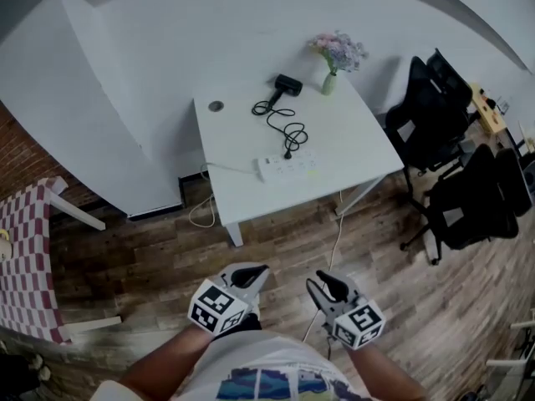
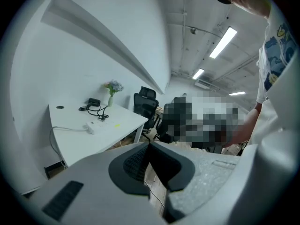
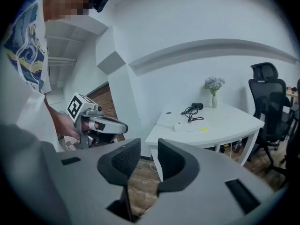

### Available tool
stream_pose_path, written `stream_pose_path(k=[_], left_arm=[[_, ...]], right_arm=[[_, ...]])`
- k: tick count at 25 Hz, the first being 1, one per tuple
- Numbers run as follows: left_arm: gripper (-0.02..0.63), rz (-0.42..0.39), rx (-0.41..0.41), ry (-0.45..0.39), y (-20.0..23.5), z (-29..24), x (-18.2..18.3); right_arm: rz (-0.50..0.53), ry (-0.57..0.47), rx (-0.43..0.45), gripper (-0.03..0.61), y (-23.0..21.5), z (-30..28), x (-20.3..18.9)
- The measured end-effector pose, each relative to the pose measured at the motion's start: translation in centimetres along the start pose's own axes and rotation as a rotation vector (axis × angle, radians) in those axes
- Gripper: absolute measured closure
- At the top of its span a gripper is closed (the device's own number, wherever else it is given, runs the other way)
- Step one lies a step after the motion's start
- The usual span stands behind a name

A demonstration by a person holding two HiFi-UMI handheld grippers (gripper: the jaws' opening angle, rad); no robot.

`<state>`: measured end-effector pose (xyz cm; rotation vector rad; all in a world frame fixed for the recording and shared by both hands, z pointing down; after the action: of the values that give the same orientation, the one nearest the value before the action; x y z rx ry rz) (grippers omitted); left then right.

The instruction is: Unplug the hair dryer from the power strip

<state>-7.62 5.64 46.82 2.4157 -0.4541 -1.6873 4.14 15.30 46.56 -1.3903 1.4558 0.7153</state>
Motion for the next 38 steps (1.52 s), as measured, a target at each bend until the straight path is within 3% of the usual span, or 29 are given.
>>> stream_pose_path(k=[8, 15, 22, 38], left_arm=[[0.611, -0.007, -0.019, 0.022, 6.7, -3.5, 1.9], [0.611, -0.002, 0.024, 0.044, 10.6, -6.6, 2.7], [0.611, 0.026, 0.092, 0.047, 15.0, -10.2, 3.9], [0.611, 0.059, 0.237, 0.154, 22.0, -19.0, 4.8]], right_arm=[[0.015, 0.018, -0.032, 0.476, -3.6, -5.7, 3.1], [0.023, 0.029, -0.026, 0.476, -7.6, -9.1, 4.8], [0.034, 0.048, 0.046, 0.476, -12.5, -14.1, 6.1], [0.095, 0.158, 0.227, 0.463, -23.4, -24.4, 7.2]])
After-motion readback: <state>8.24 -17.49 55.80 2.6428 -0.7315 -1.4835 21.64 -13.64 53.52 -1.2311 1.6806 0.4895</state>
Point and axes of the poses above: the fingertips, and each gripper's own axes: z backward along the fingers, y to its left, x out of its top, the point moved 3 cm from there along z, backward along the fingers, and after that the axes turned 1 degree about -y, right-handed, at the moved point
